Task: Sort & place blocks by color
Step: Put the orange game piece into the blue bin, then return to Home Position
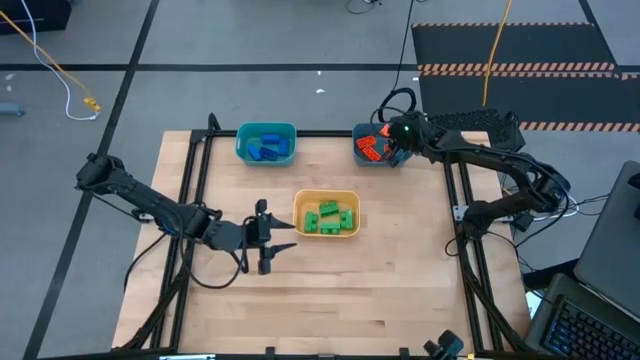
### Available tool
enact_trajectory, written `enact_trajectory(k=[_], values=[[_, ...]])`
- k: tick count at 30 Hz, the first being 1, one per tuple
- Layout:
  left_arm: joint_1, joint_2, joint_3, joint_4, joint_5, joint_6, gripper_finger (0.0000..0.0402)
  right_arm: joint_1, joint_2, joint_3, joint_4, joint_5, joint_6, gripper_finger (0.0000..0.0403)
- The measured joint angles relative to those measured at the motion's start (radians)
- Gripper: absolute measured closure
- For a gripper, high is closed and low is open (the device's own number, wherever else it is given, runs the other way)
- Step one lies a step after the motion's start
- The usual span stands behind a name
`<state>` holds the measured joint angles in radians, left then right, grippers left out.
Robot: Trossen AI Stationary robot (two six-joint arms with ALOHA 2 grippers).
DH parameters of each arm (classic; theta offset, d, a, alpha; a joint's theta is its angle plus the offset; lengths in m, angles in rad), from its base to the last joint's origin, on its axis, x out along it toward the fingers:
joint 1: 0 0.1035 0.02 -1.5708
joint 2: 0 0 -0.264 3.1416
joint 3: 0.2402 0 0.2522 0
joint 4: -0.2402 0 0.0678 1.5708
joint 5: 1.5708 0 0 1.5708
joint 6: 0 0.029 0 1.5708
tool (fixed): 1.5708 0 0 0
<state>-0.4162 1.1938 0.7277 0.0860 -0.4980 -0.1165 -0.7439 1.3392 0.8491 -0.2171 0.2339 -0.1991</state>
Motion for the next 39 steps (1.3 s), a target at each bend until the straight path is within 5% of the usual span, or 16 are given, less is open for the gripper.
enact_trajectory(k=[9,15,26,39], values=[[0.043,0.0,0.0,0.0,0.001,-0.012,0.019,-0.022,0.0,-0.047,0.109,-0.001,0.007,0.0153],[0.107,0.0,0.0,-0.001,0.0,-0.025,0.019,-0.019,0.0,-0.048,0.14,-0.006,0.043,0.0113],[0.252,-0.008,0.0,-0.041,0.097,-0.036,0.019,0.092,-0.018,-0.048,0.122,-0.388,0.108,0.0127],[0.286,-0.143,0.001,-0.139,0.096,-0.027,0.019,0.439,-0.137,-0.048,0.128,-0.208,0.213,0.0157]])
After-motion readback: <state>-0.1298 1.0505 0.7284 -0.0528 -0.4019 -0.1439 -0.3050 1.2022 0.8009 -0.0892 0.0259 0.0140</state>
